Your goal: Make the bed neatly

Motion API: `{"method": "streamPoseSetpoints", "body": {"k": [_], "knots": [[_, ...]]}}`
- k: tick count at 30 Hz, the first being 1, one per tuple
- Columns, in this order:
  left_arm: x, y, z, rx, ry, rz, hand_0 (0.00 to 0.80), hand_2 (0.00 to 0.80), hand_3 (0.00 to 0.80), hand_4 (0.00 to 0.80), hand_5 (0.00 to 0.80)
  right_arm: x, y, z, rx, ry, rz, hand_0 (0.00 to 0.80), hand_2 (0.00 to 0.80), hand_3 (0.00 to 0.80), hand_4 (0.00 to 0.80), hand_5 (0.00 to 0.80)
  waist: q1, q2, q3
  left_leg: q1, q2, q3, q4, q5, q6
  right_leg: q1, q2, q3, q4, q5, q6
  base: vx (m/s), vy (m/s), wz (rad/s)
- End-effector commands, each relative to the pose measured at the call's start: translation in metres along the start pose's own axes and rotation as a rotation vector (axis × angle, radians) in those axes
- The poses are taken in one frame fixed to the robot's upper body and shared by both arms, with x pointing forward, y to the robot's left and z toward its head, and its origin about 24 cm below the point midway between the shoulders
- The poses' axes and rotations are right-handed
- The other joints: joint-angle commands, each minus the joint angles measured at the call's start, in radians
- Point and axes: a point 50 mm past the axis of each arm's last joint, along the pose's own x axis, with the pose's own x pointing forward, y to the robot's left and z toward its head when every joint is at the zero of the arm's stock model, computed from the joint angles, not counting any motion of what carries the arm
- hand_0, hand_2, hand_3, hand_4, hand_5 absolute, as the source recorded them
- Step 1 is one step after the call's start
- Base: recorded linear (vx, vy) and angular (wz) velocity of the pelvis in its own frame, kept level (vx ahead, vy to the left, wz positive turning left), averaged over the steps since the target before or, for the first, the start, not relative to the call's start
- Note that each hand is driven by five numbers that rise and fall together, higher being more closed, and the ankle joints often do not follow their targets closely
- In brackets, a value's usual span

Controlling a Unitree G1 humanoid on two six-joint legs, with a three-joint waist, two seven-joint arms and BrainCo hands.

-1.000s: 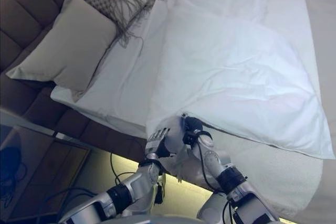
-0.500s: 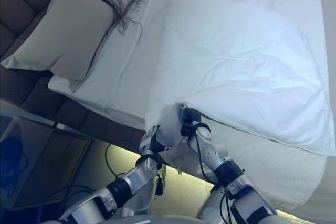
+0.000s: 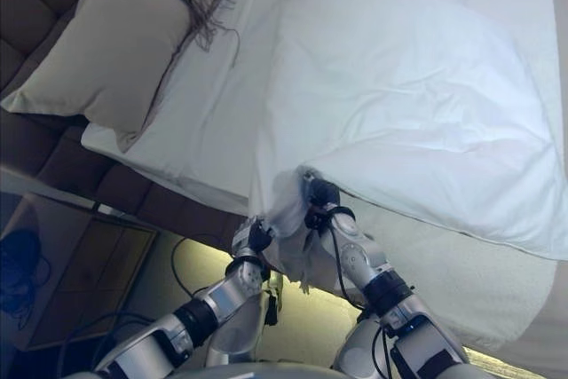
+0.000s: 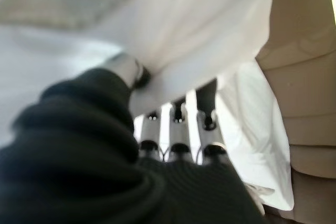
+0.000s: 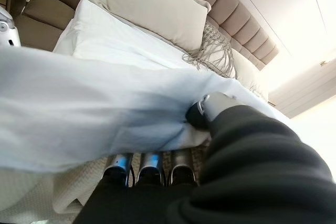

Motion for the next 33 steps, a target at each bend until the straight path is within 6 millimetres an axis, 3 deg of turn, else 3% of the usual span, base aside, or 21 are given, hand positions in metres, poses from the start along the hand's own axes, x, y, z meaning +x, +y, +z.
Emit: {"method": "streamPoseSetpoints", "body": {"k": [1, 7, 12, 13, 14, 23, 33], "knots": [[0.003, 0.010, 0.014, -0.037, -0.078, 0.016, 0.800, 0.800, 0.800, 0.800, 0.800, -0.002, 0.074, 0.055, 0.107, -0.212, 0.285, 0.800, 0.800, 0.800, 0.800, 0.800, 0.023, -0.024, 0.016, 0.003, 0.099, -0.032, 0.086, -0.007, -0.004, 0.059, -0.093, 0.021, -0.448, 0.546, 0.150, 0.000, 0.000, 0.00], [0.004, 0.011, 0.013, -0.059, -0.091, 0.016, 0.800, 0.800, 0.800, 0.800, 0.800, -0.002, 0.073, 0.052, 0.107, -0.200, 0.281, 0.800, 0.800, 0.800, 0.800, 0.800, 0.023, -0.022, 0.015, 0.006, 0.099, -0.028, 0.079, -0.003, -0.003, 0.061, -0.095, 0.020, -0.449, 0.546, 0.150, 0.000, 0.000, 0.00], [0.002, 0.011, 0.018, -0.066, -0.143, 0.022, 0.800, 0.800, 0.800, 0.800, 0.800, -0.003, 0.068, 0.046, 0.124, -0.189, 0.262, 0.800, 0.800, 0.800, 0.800, 0.800, 0.026, -0.020, 0.008, 0.021, 0.103, 0.000, 0.056, 0.010, -0.002, 0.094, -0.099, -0.018, -0.450, 0.543, 0.147, 0.005, 0.001, 0.01], [0.001, 0.010, 0.017, -0.065, -0.147, 0.029, 0.800, 0.800, 0.800, 0.800, 0.800, -0.002, 0.066, 0.042, 0.116, -0.179, 0.248, 0.455, 0.455, 0.455, 0.455, 0.455, 0.029, -0.021, 0.003, 0.026, 0.099, -0.002, 0.052, 0.010, -0.002, 0.103, -0.101, -0.024, -0.450, 0.543, 0.147, 0.035, 0.027, 0.06], [0.000, 0.009, 0.017, -0.066, -0.148, 0.043, 0.800, 0.800, 0.800, 0.800, 0.800, -0.002, 0.064, 0.039, 0.115, -0.168, 0.243, 0.000, 0.000, 0.000, 0.000, 0.000, 0.030, -0.021, -0.001, 0.032, 0.097, -0.003, 0.048, 0.011, -0.002, 0.110, -0.101, -0.028, -0.453, 0.544, 0.148, 0.053, 0.042, 0.09], [0.004, 0.025, 0.003, -0.058, -0.101, 0.188, 0.800, 0.800, 0.800, 0.800, 0.800, -0.008, 0.057, 0.002, 0.204, -0.063, 0.286, 0.000, 0.000, 0.000, 0.000, 0.000, 0.039, -0.039, -0.052, 0.107, 0.112, 0.018, 0.000, 0.013, -0.008, 0.197, -0.067, -0.059, -0.507, 0.534, 0.148, 0.078, -0.008, 0.04], [0.008, 0.049, -0.042, -0.034, 0.048, 0.321, 0.800, 0.800, 0.800, 0.800, 0.800, -0.021, 0.046, -0.037, 0.291, 0.047, 0.286, 0.000, 0.000, 0.000, 0.000, 0.000, 0.033, -0.054, -0.123, 0.229, 0.115, 0.052, -0.064, 0.013, -0.012, 0.319, -0.030, -0.079, -0.564, 0.515, 0.145, 0.115, 0.025, -0.02]]}}
